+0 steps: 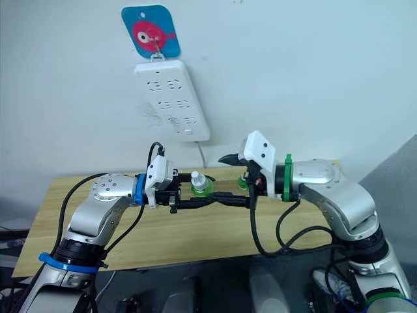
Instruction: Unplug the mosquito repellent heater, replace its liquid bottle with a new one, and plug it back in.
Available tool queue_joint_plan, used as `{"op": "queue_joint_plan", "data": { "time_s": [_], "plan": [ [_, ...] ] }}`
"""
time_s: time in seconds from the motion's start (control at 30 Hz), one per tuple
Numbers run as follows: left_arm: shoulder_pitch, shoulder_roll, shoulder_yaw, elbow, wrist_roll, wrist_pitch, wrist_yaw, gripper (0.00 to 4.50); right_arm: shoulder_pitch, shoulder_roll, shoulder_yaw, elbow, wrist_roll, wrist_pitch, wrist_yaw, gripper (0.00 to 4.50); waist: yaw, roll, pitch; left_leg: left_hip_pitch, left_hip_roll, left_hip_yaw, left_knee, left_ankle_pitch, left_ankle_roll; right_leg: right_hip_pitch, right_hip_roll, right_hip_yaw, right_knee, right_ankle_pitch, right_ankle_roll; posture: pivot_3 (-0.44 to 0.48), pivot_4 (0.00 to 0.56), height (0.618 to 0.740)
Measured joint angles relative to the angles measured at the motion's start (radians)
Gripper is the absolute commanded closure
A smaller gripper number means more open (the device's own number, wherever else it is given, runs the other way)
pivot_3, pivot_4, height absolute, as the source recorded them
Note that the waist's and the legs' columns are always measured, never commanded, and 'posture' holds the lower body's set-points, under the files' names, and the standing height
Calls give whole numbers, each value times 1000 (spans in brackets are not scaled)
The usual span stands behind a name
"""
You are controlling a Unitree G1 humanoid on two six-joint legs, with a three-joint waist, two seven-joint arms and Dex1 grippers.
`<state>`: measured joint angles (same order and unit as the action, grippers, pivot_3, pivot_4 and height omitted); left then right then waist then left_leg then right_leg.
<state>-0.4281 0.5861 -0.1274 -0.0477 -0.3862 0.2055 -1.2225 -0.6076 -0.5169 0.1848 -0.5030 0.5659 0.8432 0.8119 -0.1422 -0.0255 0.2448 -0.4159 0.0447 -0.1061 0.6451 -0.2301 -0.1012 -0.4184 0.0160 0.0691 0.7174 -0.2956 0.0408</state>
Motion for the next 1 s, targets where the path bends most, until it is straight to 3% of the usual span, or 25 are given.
{"op": "queue_joint_plan", "data": {
  "time_s": [0.2,0.27,0.63,0.77,1.0],
  "plan": [
    [2,0,0,0,0,-1,-10,2189,-31,72,51,8,3,8,-48,0,3,0,0,0,-1,0,0,0,0,0,-1,0,0,0,0,-137,179,740],
    [2,0,0,0,1,-1,-11,2189,-37,84,67,16,-5,3,-50,348,4,0,0,-1,-1,0,0,0,0,0,-1,0,-1,0,0,-137,180,740],
    [8,0,-3,0,6,-1,-11,2189,-39,86,91,45,-55,-53,-41,4171,4,0,0,0,-1,0,0,0,0,0,-1,0,-1,0,0,-137,187,740],
    [16,0,-3,0,12,-18,-11,2189,-39,84,77,44,-38,-64,-21,4198,4,0,0,0,-1,0,0,0,0,0,-1,0,-1,0,0,-142,201,740],
    [96,66,-5,110,114,-76,15,2189,-44,41,-73,-7,5,-74,-69,4198,5,1,0,0,0,-1,-1,0,0,0,0,0,-2,0,-1,-148,237,740]
  ]
}}
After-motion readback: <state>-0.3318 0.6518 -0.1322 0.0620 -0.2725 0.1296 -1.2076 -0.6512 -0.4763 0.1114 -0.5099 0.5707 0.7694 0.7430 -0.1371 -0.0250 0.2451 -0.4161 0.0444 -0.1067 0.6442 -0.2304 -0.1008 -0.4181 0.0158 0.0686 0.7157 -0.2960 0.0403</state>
